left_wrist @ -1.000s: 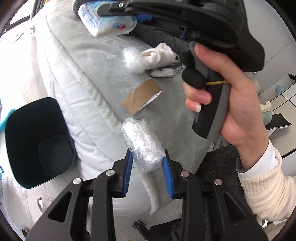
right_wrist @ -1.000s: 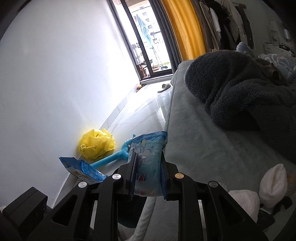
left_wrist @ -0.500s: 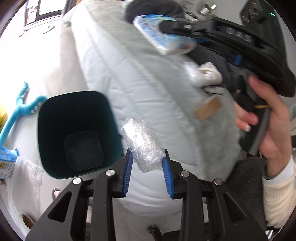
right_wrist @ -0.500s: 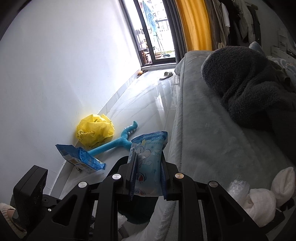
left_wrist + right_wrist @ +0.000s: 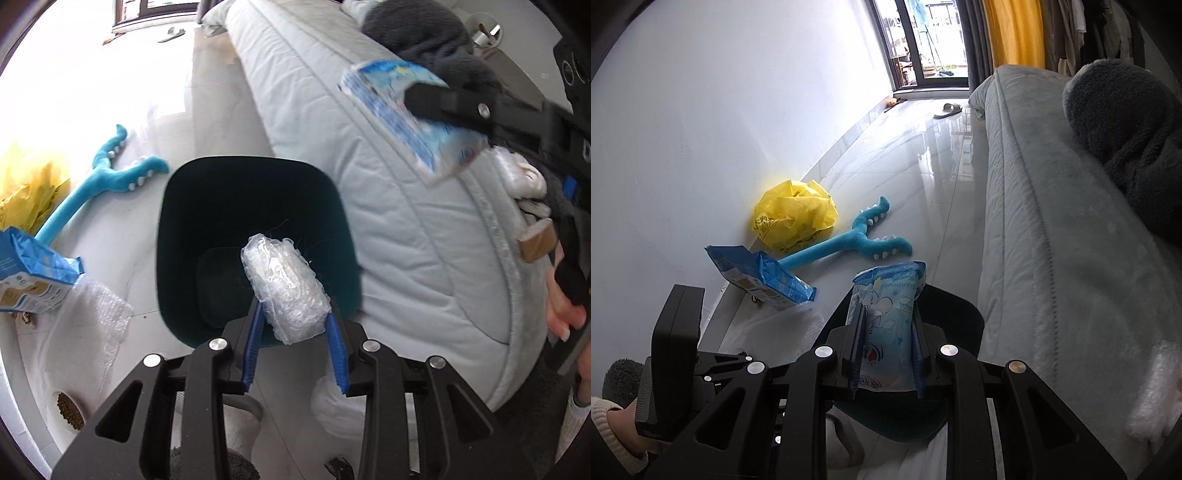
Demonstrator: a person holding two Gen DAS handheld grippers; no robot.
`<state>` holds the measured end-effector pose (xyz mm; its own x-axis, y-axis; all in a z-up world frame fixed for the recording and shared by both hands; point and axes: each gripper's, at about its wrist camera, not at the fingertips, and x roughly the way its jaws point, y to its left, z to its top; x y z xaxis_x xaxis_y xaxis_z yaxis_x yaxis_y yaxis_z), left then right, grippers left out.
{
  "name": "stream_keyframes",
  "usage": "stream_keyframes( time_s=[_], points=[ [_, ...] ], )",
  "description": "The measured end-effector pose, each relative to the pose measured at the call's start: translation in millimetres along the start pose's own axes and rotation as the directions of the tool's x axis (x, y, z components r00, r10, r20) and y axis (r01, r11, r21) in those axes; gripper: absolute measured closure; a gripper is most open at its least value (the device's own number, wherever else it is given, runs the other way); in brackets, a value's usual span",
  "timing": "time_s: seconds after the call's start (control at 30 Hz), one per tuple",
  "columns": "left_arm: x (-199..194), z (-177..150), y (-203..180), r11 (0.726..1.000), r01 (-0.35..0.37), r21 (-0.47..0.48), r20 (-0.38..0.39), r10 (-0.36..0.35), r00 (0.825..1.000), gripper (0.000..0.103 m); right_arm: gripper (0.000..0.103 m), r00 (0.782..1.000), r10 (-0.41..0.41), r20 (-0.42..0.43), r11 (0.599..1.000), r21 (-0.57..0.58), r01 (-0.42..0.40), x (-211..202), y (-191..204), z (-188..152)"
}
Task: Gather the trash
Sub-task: 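Carry both items over the teal bin and open the left gripper, then lower the wipes packet into the bin and open the right gripper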
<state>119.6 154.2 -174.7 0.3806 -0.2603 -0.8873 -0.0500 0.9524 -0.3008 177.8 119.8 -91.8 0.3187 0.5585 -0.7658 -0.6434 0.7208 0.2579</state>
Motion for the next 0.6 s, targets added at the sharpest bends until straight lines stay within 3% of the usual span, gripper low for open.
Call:
stream_keyframes(
  time_s=[0.17, 0.23, 0.4, 0.6],
  points=[
    [3, 4, 26, 0.997, -0.048, -0.055, 0.014, 0.048, 0.999, 0.060, 0.080, 0.998, 0.001, -0.065, 1.000, 0.001, -0.001, 28, 8, -6],
    [4, 7, 30, 0.996, -0.066, -0.061, 0.029, 0.068, 0.997, 0.044, 0.080, 0.996, -0.004, -0.084, 1.000, 0.003, 0.004, 38, 9, -9],
    [-3, 8, 45, 0.993, -0.077, -0.094, 0.066, 0.083, 0.994, 0.029, 0.080, 0.992, -0.024, -0.127, 0.999, 0.019, 0.026, 64, 8, -13],
    [-27, 8, 49, 0.988, -0.124, -0.090, 0.144, 0.136, 0.980, 0.022, 0.079, 0.984, -0.030, -0.174, 0.998, 0.052, 0.039, 90, 2, -21]
  ],
)
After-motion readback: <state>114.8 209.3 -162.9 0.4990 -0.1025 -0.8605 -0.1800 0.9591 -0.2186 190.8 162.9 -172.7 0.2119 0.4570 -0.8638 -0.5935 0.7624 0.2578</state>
